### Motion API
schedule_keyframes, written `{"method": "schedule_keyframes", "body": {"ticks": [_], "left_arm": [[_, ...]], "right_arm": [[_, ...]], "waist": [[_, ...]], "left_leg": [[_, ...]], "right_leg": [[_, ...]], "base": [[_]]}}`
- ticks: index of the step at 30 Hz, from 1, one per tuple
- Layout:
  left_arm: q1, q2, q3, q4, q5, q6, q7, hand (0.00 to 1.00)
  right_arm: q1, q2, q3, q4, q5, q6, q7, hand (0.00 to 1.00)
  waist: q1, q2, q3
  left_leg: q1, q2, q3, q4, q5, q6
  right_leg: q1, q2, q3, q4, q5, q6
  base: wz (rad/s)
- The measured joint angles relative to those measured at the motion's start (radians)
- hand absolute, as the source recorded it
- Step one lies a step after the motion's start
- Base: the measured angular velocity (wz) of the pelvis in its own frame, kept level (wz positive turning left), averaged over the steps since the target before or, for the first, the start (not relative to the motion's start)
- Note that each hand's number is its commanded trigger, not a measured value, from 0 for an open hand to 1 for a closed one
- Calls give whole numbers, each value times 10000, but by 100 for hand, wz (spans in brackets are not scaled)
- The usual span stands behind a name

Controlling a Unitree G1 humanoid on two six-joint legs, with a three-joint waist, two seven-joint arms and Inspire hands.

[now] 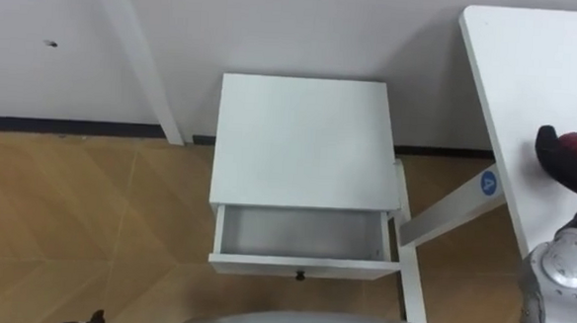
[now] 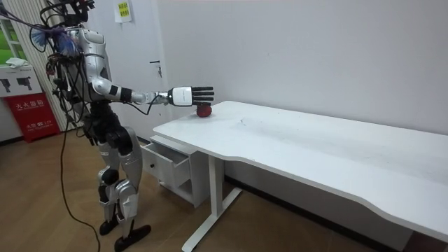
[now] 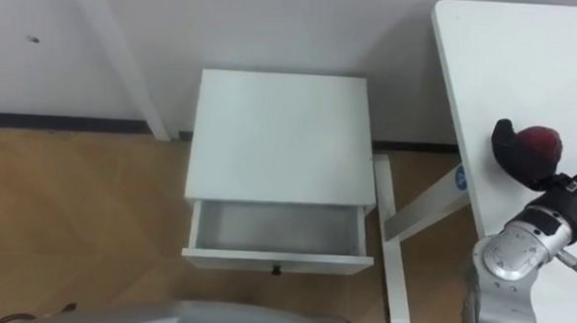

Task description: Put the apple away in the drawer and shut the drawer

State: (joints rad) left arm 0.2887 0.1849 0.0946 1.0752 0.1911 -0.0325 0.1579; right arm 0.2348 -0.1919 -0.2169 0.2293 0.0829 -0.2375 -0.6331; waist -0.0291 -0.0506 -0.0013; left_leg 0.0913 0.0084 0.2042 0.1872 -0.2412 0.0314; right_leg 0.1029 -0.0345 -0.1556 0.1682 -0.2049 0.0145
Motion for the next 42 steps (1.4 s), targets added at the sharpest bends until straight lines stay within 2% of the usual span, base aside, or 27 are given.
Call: {"method": "schedule_keyframes", "body": {"ticks": [7, 14, 21, 34, 42], "left_arm": [[-4, -12, 1, 2, -6, -3, 0, 0], [33, -52, 3, -2, 48, -1, -4, 0], [25, -53, 14, 7, 392, 0, -4, 0], [28, -57, 16, 38, 659, 18, -3, 0], [28, -58, 35, 46, 867, 83, -4, 0]], "right_arm": [[-29, -1, -1, 299, 308, -1, 180, 0], [-38, -2, -1, 836, 420, 16, 974, 0], [-109, -3, -5, 872, 463, 207, 1699, 0], [-193, -3, -10, 1070, 440, 213, 2007, 0], [-419, -27, -27, 1499, 461, 421, 1997, 0]], "waist": [[7, -14, 1], [-33, 1, -1], [-119, -19, 2], [-181, -40, 2], [-172, -85, 23]], "left_leg": [[51, 6, -10, 10, 0, 0], [-24, 8, -41, 22, 0, 0], [-112, -7, -92, 13, 3, 5], [-99, -13, -120, 16, 4, 5], [-97, -21, -123, 24, 9, 11]], "right_leg": [[28, -4, -24, 15, 3, -3], [33, -14, -85, 22, 4, -3], [12, -22, -98, 5, 4, -3], [20, -25, -107, 9, 4, -3], [11, -35, -125, 10, 4, -2]], "base": [[0], [1], [0], [0], [0]]}}
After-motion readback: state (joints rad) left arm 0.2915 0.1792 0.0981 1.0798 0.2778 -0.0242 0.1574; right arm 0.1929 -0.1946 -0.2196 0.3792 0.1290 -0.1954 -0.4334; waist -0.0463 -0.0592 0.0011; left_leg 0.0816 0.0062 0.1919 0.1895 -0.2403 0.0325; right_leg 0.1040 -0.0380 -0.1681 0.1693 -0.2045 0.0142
